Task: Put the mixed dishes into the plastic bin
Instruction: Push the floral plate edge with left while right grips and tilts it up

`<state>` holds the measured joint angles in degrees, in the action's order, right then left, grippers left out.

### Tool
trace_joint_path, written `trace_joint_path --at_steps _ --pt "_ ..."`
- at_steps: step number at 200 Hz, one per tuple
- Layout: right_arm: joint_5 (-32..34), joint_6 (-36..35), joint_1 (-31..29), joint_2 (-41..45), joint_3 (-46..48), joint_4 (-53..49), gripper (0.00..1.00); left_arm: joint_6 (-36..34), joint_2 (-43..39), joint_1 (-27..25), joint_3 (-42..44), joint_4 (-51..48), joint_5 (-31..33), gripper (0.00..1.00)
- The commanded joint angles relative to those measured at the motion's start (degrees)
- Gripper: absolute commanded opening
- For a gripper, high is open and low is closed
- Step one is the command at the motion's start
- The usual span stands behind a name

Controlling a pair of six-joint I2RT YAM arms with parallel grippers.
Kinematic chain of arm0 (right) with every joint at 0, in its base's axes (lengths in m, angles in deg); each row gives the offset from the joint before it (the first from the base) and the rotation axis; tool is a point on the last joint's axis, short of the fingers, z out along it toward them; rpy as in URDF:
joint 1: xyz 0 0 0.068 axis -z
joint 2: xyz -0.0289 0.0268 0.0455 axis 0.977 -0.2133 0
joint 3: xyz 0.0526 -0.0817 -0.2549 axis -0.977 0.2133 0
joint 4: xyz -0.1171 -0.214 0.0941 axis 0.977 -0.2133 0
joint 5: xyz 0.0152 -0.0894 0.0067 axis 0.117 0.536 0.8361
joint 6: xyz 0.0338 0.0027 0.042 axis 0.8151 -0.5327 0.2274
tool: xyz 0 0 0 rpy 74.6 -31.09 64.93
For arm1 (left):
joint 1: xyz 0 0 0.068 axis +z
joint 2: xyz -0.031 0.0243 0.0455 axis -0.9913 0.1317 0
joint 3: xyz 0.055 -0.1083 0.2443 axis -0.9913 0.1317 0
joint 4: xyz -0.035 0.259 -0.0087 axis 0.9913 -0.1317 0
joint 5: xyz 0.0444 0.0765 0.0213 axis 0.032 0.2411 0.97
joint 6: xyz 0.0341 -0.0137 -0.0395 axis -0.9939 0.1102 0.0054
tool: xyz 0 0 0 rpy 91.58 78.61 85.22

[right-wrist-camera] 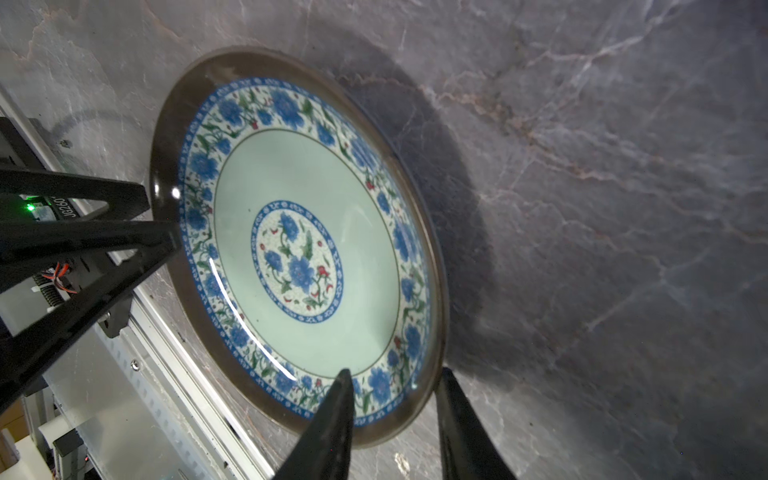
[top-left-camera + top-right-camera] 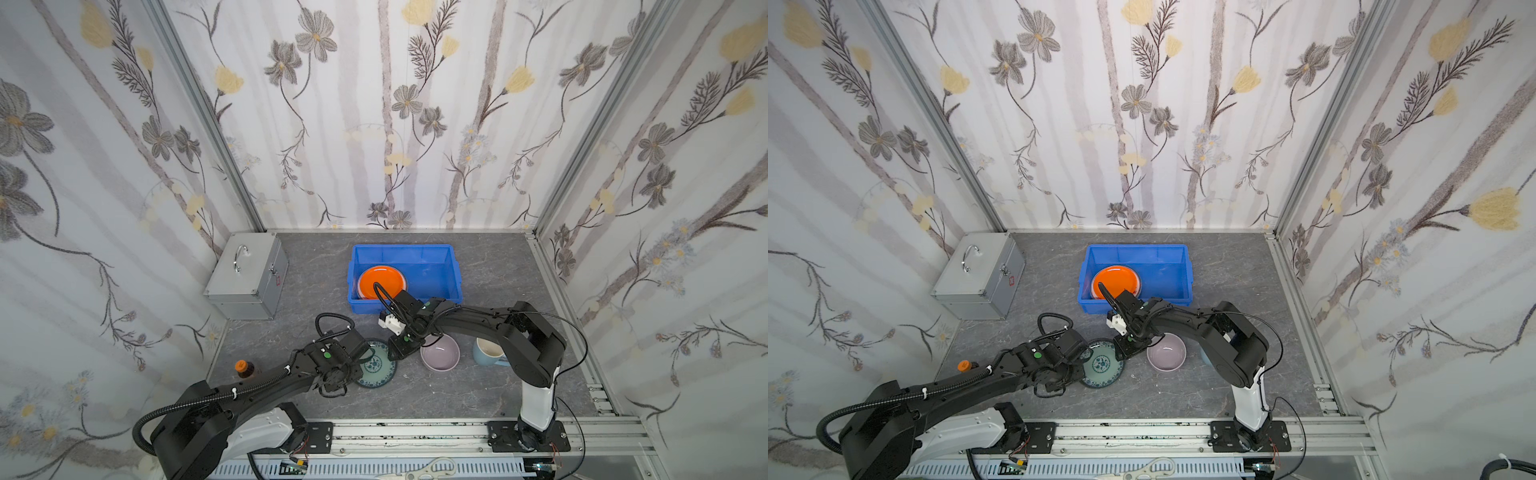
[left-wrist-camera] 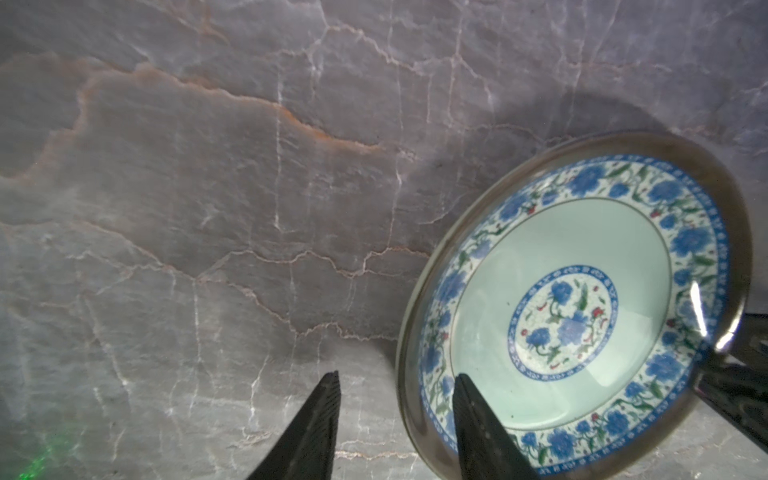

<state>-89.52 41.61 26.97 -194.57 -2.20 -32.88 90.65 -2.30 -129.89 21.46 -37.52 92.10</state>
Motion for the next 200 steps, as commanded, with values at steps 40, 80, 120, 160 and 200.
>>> trace_joint_path --at_steps 40,80,120,160,200 --pt "-1.77 0.54 0.42 -2.0 -1.35 1.5 0.34 -1.9 1.19 0.44 -0.11 1.49 1.9 0.36" --pt "-2.52 0.68 1.09 -2.77 -1.69 1.43 0.32 -3.56 2.8 1.51 -0.17 2.67 0.84 0.25" --pt "-2.45 0.73 1.5 -3.06 -2.62 0.53 0.25 -5.05 3.65 2.22 -1.1 2.76 0.49 0.21" --pt "-2.1 0.53 1.62 -3.06 -3.2 -0.17 0.23 -5.97 3.63 3.07 -1.43 2.99 0.14 0.2" --pt "-2.06 0.07 1.77 -3.07 -3.85 -0.84 0.24 -6.5 4.0 3.61 -2.17 3.16 -0.12 0.2"
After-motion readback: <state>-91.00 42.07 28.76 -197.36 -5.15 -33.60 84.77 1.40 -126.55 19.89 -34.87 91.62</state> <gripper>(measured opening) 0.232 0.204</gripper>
